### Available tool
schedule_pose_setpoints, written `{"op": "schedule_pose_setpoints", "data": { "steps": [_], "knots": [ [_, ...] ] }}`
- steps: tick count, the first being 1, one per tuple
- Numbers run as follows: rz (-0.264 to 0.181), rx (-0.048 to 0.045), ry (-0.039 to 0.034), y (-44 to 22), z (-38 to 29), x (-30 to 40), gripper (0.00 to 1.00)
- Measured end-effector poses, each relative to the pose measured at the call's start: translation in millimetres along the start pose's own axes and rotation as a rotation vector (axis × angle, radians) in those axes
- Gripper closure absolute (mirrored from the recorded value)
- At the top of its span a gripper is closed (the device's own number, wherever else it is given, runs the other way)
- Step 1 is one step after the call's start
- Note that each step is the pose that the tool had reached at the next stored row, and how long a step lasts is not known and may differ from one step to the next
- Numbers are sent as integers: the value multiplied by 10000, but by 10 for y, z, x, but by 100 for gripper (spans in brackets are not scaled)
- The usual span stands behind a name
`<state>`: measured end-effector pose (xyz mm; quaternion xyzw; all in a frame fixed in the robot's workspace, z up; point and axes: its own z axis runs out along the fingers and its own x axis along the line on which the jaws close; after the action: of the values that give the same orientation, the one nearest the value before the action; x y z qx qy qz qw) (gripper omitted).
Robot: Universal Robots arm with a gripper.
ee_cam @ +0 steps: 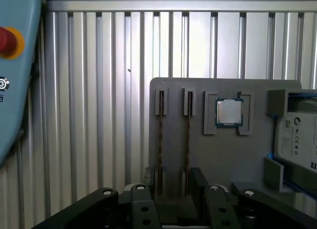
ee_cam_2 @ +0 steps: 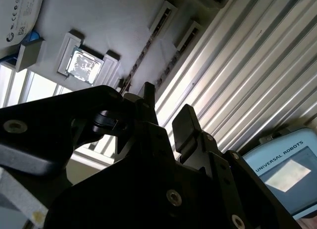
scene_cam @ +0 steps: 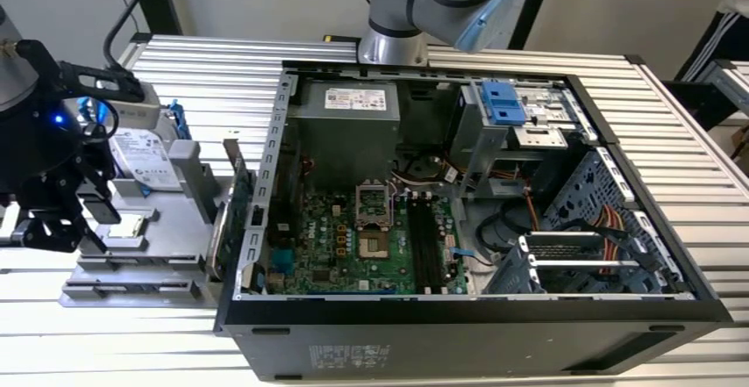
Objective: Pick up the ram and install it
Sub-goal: 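Pick up the ram and move it above insertion slot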
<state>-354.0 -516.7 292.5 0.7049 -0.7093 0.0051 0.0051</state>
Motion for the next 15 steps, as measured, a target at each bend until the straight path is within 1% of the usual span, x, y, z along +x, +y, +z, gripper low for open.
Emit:
{"op": "schedule_pose_setpoints", "data": {
  "steps": [10, 13, 15],
  "knots": [
    [0, 0, 0, 0, 6, 0, 0],
    [-1, 2, -2, 2, 25, 1, 0],
    [-4, 2, -1, 5, 51, 6, 0]
  ]
}}
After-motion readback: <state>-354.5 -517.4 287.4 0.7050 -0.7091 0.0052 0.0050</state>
